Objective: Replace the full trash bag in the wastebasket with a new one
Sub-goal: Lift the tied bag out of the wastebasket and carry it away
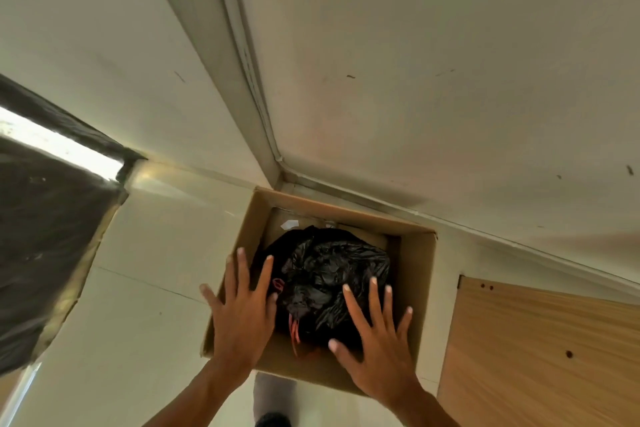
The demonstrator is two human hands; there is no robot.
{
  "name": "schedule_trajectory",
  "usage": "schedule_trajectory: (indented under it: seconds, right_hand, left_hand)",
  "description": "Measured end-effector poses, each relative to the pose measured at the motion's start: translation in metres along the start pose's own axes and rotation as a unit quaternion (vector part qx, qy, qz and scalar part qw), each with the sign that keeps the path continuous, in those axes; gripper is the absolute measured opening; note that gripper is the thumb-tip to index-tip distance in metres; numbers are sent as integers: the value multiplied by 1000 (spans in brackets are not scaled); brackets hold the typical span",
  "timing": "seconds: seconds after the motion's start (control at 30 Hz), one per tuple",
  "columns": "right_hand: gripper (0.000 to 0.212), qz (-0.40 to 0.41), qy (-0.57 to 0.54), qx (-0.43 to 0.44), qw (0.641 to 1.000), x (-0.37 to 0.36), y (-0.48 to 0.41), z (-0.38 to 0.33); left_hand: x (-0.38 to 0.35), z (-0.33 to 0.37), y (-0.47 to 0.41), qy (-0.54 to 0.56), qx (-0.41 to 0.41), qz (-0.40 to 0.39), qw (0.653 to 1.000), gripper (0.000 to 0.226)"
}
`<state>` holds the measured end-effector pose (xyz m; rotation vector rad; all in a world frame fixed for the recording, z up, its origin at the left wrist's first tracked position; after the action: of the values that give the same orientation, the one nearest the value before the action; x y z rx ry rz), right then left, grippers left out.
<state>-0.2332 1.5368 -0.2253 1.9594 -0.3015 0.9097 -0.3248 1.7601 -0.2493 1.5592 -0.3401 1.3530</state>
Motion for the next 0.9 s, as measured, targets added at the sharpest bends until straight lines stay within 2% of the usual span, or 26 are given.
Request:
schedule_trajectory:
  seconds: [0.17,0.37,0.47,0.6,0.77,0.9]
  right_hand:
    - [119,-88,17,-15,996,-35,20,14]
    - [113,-74,37,-23,996,-43,22,26]
    - [116,-73,39,-40,996,-34,18,34]
    - [122,-52,50,-21,997,-15,2,44]
    - [128,-40,77,-14,996,4,-18,36]
    - [130,-39,91,-14,995,5,-26,26]
  left_hand:
    - [-7,0,-5,-17,1,-12,1000,72]
    - [8,14,-17,-18,-33,-4,999,62]
    - [15,20,-27,18,-48,-1,999,58]
    - [23,24,-40,42,-49,-5,998,64]
    - [30,13,-56,9,-64,-2,998,71]
    - [45,14,-69,17,-52,-36,998,65]
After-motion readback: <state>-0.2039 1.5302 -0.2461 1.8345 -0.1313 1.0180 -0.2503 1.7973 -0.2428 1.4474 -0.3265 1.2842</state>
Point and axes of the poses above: each hand's wrist, its own y-axis away from the middle knuckle, its own x-axis out of the back of the hand, z = x × y, the point moved 3 cm from there along -y, towards the middle knuckle, and after that the axes turned 5 degrees about -z, right-handed, at the moved point
